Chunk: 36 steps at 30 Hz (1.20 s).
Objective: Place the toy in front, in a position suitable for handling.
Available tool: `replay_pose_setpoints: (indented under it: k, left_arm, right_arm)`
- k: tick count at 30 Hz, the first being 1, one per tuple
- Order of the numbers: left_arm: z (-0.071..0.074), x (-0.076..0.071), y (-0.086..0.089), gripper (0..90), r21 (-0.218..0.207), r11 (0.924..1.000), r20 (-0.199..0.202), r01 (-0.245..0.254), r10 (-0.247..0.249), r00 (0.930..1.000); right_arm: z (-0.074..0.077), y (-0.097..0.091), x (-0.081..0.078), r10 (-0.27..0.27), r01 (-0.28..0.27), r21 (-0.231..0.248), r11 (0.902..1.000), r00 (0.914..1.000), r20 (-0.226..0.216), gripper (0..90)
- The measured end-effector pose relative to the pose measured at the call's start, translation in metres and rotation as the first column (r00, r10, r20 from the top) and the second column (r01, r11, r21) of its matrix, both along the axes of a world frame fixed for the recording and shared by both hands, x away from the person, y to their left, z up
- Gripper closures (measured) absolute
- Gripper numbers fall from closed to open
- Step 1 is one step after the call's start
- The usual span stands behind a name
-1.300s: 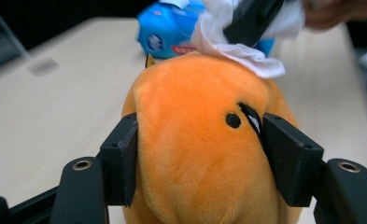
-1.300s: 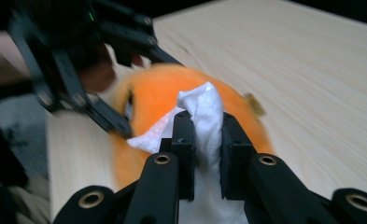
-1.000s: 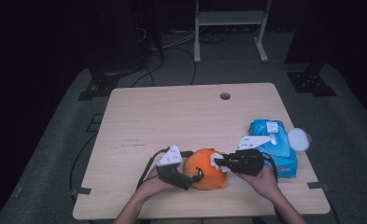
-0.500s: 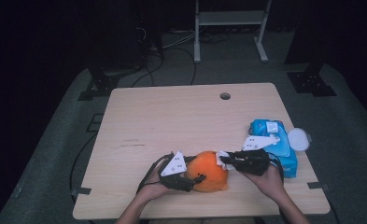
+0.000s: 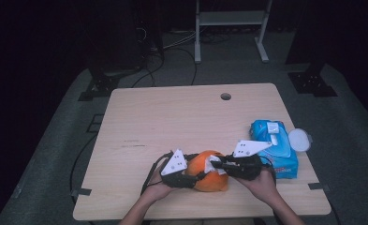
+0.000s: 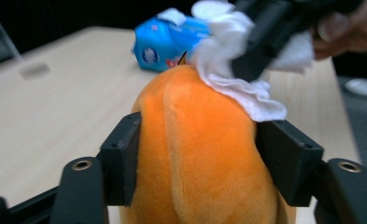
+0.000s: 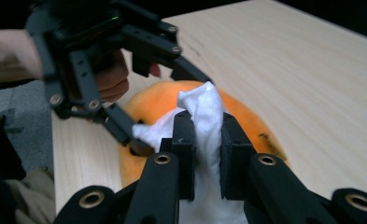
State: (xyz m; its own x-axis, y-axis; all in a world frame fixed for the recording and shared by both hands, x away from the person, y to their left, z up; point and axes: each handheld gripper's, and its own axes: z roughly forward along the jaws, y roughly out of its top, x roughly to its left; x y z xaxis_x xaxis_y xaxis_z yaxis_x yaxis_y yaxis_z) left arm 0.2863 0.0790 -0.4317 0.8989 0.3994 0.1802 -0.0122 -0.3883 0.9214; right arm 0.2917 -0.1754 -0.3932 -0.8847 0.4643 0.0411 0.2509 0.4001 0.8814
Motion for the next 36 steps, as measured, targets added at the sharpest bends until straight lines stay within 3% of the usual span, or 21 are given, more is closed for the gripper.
replay_pose_setpoints:
  k: [1,3,6,7,9,10,13,15,17,19,22,26,32,36]
  left_arm:
    - [0.001,-0.002,-0.001,36.8,0.005,1.0,0.015,0.008,-0.008,0.9999]
    - [0.0,-0.002,-0.002,34.0,0.009,0.9995,-0.001,0.03,-0.03,0.9995]
    - [0.0,0.007,0.0,17.0,-0.033,0.9994,-0.105,0.0,-0.004,0.9945]
    - [0.0,0.013,0.003,10.7,-0.054,0.9973,-0.183,-0.051,0.04,0.9824]
    - [-0.004,0.02,0.007,7.5,-0.081,0.9925,-0.265,-0.092,0.068,0.962]
    - [-0.006,0.02,0.008,10.3,-0.082,0.9935,-0.268,-0.079,0.054,0.9619]
    - [-0.007,0.015,0.003,22.3,-0.042,0.9977,-0.204,-0.052,0.043,0.978]
    - [-0.005,0.007,-0.002,27.3,-0.018,0.9997,-0.126,-0.018,0.016,0.9919]
    - [-0.003,-0.002,-0.007,29.3,0.014,0.9998,-0.051,0.014,-0.013,0.9986]
    - [-0.002,-0.008,-0.011,30.2,0.04,0.9986,-0.003,0.035,-0.035,0.9994]
    - [-0.002,-0.011,-0.011,30.2,0.046,0.9981,0.009,0.041,-0.041,0.9991]
    - [-0.002,-0.013,-0.014,30.4,0.049,0.9979,0.033,0.041,-0.043,0.9985]
    - [-0.002,-0.019,-0.02,29.5,0.08,0.9954,0.076,0.051,-0.058,0.9954]
    - [-0.004,-0.017,-0.017,29.7,0.057,0.9973,0.05,0.046,-0.049,0.9975]
  right_arm:
    - [0.0,-0.004,0.001,-0.013,0.013,0.003,0.9999,0.9999,0.004,78.4]
    - [-0.005,-0.014,0.006,-0.032,0.032,-0.006,0.9995,0.9993,-0.018,78.4]
    - [-0.014,-0.02,0.007,-0.042,0.041,-0.02,0.999,0.9982,-0.044,78.4]
    - [-0.015,-0.02,0.007,-0.045,0.044,-0.028,0.9986,0.9983,-0.036,78.4]
    - [-0.015,-0.019,0.006,-0.054,0.053,-0.046,0.9976,0.9983,-0.023,78.4]
    - [-0.014,-0.018,0.007,-0.052,0.05,-0.039,0.998,0.9982,-0.032,78.4]
    - [-0.01,-0.01,0.005,-0.027,0.026,-0.022,0.9994,0.9991,-0.032,78.4]
    - [-0.003,0.0,0.001,-0.001,0.0,-0.014,0.9999,1.0,-0.006,78.4]
    - [0.002,0.007,-0.003,0.026,-0.026,-0.003,0.9997,0.9996,0.012,78.5]
    - [0.008,0.012,-0.007,0.048,-0.048,-0.004,0.9988,0.9983,0.034,78.5]
    - [0.01,0.005,-0.006,0.033,-0.033,-0.012,0.9994,0.9987,0.039,78.5]
    - [0.006,-0.007,-0.003,0.003,-0.003,0.004,1.0,0.9999,0.01,78.7]
    - [0.008,0.019,-0.016,0.089,-0.089,-0.001,0.996,0.9959,0.018,78.7]
    - [0.009,0.014,-0.011,0.068,-0.068,-0.025,0.9974,0.9972,0.031,78.8]
